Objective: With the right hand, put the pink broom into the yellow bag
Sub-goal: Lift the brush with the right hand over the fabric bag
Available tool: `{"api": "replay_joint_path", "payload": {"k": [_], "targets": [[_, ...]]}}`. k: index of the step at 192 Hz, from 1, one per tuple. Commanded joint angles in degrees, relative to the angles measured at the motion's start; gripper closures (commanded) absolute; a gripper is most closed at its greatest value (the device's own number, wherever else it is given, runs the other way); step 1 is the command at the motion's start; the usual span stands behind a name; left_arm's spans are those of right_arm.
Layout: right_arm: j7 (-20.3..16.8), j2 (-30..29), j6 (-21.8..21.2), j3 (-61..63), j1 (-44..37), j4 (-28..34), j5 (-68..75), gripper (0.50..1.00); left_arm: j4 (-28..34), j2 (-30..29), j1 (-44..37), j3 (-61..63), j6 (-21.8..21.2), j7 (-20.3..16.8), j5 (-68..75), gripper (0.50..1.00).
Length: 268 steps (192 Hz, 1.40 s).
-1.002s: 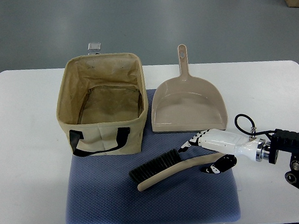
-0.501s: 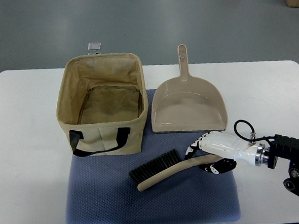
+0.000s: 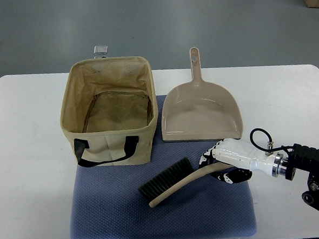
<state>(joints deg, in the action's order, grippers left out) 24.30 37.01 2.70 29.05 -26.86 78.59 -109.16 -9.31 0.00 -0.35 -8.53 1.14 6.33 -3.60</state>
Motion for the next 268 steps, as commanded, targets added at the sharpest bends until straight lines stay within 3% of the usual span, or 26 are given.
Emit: {"api": "replay_joint_path", "payload": {"k": [1, 72, 152, 192, 268], "targets": [[0.05, -0.01, 1.96, 0.21, 0.05, -0.46, 0.09, 1.000, 0.00, 0.00, 0.00, 0.00, 0.00, 0.00, 0.00, 0.500], [1.63, 1.13, 10.05, 1.53, -0.57, -0.90, 1.49, 1.000, 0.00, 0.00, 0.00, 0.00, 0.00, 0.00, 0.00, 0.500], [2.42, 6.15, 9.43, 4.17, -9.62, -1.16, 11.34, 1.000, 0.00, 0.00, 0.00, 0.00, 0.00, 0.00, 0.00, 0.500], [2.42, 5.97, 8.82, 5.31, -18.06, -7.93, 12.39, 1.000, 0.00, 0.00, 0.00, 0.00, 0.00, 0.00, 0.00, 0.500], [0.58, -1.15, 8.73, 5.40, -25.96, -9.69, 11.34, 1.000, 0.00, 0.00, 0.00, 0.00, 0.00, 0.00, 0.00, 0.500]]}}
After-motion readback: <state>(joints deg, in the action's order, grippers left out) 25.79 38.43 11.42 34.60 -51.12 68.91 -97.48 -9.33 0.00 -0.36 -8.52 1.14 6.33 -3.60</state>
